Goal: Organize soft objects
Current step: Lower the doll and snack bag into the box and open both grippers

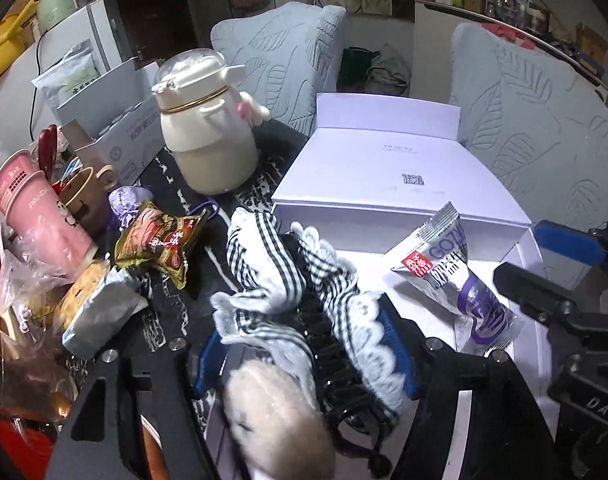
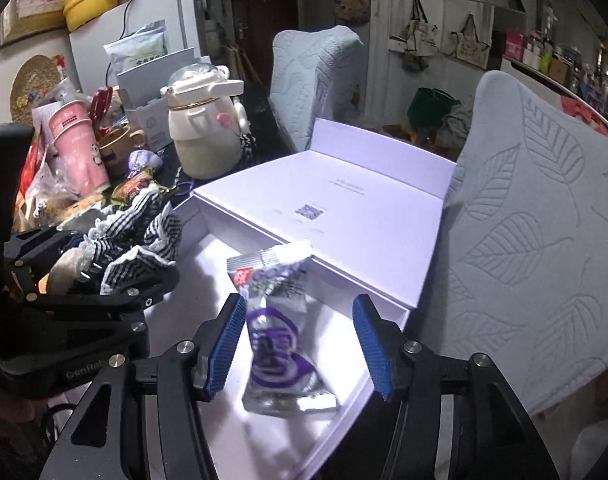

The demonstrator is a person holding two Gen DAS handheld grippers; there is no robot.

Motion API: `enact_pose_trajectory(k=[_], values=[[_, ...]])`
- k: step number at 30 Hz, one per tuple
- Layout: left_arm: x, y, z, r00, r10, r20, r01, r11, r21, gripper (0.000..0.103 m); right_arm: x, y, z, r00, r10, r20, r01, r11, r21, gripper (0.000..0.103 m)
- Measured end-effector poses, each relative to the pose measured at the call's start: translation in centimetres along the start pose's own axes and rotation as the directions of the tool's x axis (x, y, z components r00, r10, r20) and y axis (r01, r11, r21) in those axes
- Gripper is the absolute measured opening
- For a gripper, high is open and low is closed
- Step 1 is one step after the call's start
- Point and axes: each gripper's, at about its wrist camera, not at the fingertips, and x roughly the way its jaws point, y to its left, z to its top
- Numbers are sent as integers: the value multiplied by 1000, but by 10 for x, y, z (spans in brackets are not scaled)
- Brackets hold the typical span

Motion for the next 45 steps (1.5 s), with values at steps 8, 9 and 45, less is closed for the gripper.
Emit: enact_pose_trajectory(k=[8,9,45], values=[[-28,-4,6,998,18,63,-18,1000,7,81,-21,-4,-1,1000,-14,18,14,1000,15,60],[-32,-3,6,997,21,70,-22,1000,3,81,-23,-4,-1,1000,-16,22,15,1000,17,60],[-221,-3,-27,948,-52,315,55,999,0,81,-193,23,-19,965,-18,262,24,1000,-21,69]])
